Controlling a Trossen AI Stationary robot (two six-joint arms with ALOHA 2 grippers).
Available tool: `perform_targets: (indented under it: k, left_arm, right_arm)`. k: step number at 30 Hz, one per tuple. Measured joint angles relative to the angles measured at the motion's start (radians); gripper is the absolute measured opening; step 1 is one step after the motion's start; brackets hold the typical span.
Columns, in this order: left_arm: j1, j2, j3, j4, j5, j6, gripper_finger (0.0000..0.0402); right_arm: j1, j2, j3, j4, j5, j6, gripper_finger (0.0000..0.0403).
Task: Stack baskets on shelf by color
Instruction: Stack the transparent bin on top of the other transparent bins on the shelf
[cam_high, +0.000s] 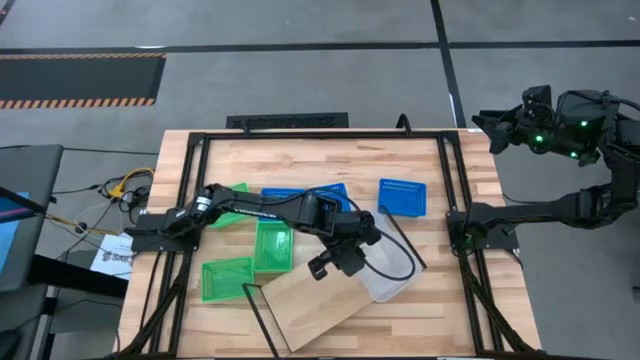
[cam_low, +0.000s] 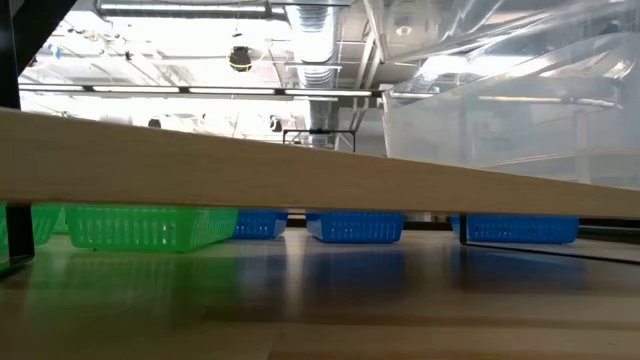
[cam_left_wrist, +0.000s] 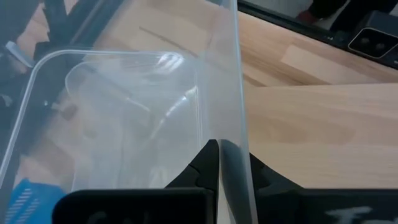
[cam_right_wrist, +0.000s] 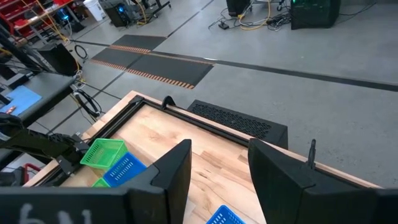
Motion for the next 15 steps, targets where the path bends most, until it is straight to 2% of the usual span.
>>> perform_targets:
  k: [6,15]
  left_arm:
    - [0.006,0.000,0.000,-0.008,0.021,-0.013,0.0002]
    - [0.010,0.000,0.000,0.005,-0.001,-0.022,0.0002]
  right_arm:
    - [0.000,0.000,0.000,0.000,0.000,0.000,0.0178]
    - [0.000,0.000,0.000,0.000,0.000,0.000,0.0178]
